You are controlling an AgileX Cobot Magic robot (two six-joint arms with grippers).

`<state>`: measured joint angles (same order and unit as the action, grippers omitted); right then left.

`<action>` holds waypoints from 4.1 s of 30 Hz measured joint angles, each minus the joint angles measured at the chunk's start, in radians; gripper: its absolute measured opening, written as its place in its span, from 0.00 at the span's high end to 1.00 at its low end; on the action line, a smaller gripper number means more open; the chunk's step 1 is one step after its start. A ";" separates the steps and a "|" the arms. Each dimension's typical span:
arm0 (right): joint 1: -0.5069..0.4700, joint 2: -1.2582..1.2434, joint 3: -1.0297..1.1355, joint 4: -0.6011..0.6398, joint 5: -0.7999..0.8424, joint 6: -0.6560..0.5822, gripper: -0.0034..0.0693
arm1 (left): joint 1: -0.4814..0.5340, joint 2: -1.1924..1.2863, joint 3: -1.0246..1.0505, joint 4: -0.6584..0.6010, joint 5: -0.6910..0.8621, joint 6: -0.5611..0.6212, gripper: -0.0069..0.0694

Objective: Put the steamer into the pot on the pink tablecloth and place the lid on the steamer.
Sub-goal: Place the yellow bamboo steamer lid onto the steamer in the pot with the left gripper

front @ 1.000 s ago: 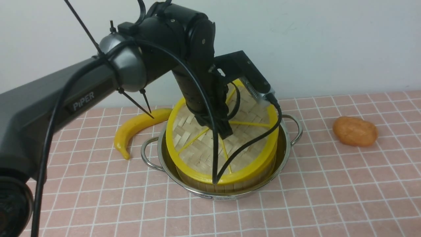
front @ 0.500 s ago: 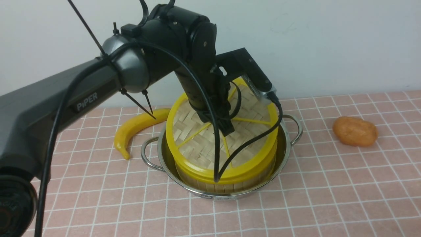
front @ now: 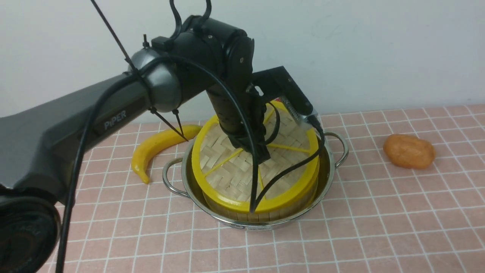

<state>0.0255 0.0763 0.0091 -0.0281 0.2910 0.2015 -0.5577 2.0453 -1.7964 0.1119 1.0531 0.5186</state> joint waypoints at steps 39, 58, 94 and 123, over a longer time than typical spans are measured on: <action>0.000 0.000 0.000 0.000 0.000 0.001 0.62 | 0.003 0.045 -0.099 0.011 0.019 -0.038 0.75; 0.000 0.000 0.000 0.000 0.000 0.001 0.62 | 0.015 0.070 -0.203 -0.027 0.140 -0.022 0.75; 0.000 0.000 0.000 0.000 0.000 0.000 0.62 | 0.072 0.153 -0.268 -0.103 0.175 -0.012 0.75; 0.000 0.000 0.000 0.000 0.000 0.001 0.62 | 0.083 0.172 -0.268 -0.201 0.175 0.046 0.75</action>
<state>0.0255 0.0763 0.0091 -0.0281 0.2910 0.2025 -0.4745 2.2172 -2.0640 -0.0889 1.2277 0.5642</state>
